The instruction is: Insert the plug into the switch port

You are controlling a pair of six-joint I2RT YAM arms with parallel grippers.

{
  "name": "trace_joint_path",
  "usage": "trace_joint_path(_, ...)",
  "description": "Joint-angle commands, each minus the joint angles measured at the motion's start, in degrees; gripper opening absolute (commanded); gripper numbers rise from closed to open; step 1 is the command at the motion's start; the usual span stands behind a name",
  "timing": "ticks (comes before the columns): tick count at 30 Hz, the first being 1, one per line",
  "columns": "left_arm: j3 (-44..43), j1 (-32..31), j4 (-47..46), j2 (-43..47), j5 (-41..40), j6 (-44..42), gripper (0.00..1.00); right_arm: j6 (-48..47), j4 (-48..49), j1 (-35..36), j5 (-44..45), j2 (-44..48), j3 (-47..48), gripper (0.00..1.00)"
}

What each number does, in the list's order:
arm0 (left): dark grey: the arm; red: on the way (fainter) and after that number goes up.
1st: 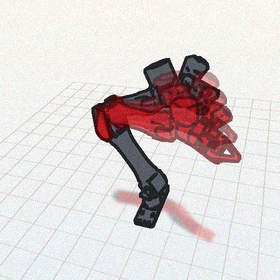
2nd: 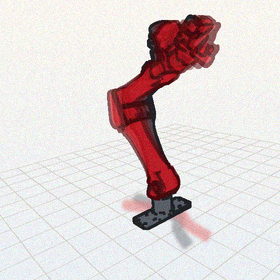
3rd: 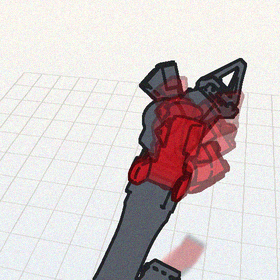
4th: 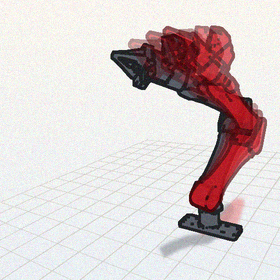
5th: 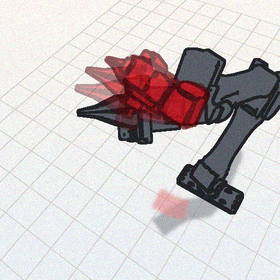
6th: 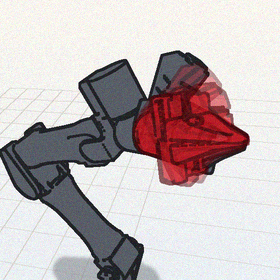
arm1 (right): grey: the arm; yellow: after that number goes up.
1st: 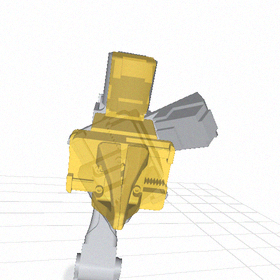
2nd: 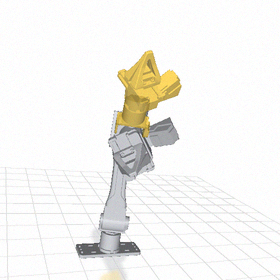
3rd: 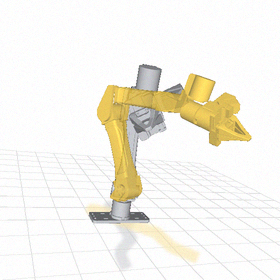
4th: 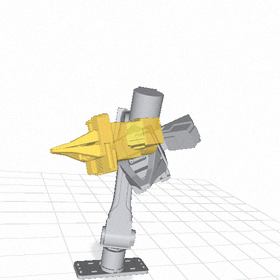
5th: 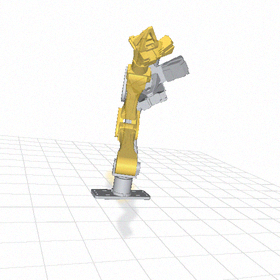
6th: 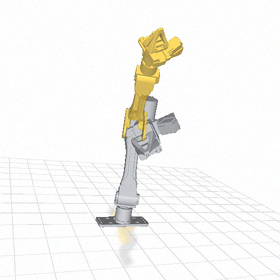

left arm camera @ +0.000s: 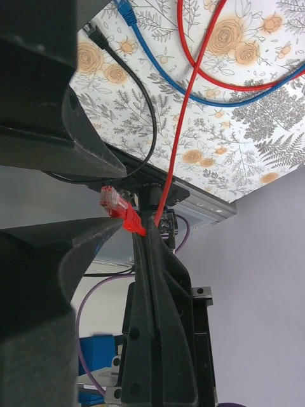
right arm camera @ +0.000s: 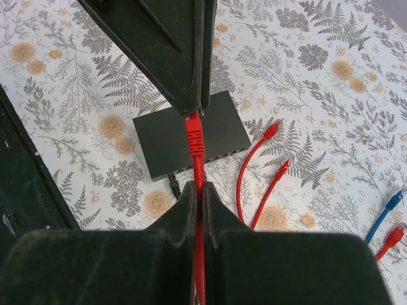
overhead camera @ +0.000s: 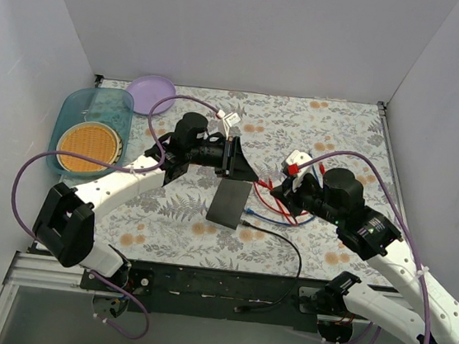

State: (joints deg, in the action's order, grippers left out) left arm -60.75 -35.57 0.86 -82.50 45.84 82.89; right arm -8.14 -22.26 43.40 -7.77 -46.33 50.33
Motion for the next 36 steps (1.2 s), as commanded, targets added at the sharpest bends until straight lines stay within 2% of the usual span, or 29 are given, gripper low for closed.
trace_joint_path(1, 0.2, 0.2, -3.1, 1.4, 2.3, 0.8, 0.26, 0.4, 3.9, 0.0, 0.1, 0.4, 0.8, 0.01)
trace_joint_path(3, 0.2, 0.2, -3.4, 1.4, 3.0, 0.9, 0.21, 0.5, 4.2, -0.1, 0.1, 0.5, 0.7, 0.01)
trace_joint_path(7, 1.1, 0.2, -4.2, 2.3, 2.8, 0.8, 0.03, 0.6, 4.4, -0.1, 0.5, 0.3, 1.0, 0.02)
trace_joint_path(9, 1.3, 0.2, -4.6, 2.7, 2.4, 0.5, 0.00, 0.6, 4.3, -0.1, 0.5, 0.0, 1.2, 0.10)
trace_joint_path(10, 1.4, 0.2, -4.5, 3.2, 2.1, 0.3, 0.00, 0.8, 4.3, -0.2, 0.3, 0.0, 1.4, 0.20)
trace_joint_path(14, 1.0, 0.2, -2.3, 4.4, 0.7, -3.6, 0.00, 1.3, 5.6, 0.0, -1.4, 0.2, 1.8, 0.44)
trace_joint_path(16, 0.6, 0.2, -1.2, 4.9, -0.7, -8.5, 0.00, 1.3, 5.8, -0.1, -1.7, -0.1, 2.1, 0.56)
trace_joint_path(19, 0.7, 0.2, 2.3, 6.1, -2.2, -15.4, 0.00, 1.2, 5.8, -0.1, -4.3, -1.3, 3.2, 0.65)
trace_joint_path(26, 6.1, -0.5, 0.7, 12.2, -4.8, -28.5, 0.00, 1.1, 6.0, -0.1, -13.1, -6.1, 5.4, 0.65)
trace_joint_path(31, 9.9, -0.9, -4.5, 18.2, -2.8, -31.3, 0.00, 1.6, 7.6, -0.2, -19.2, -7.6, 6.1, 0.62)
trace_joint_path(36, 10.2, -1.1, -5.7, 19.2, 2.3, -33.2, 0.00, 1.5, 9.3, -0.7, -23.2, -9.1, 6.0, 0.57)
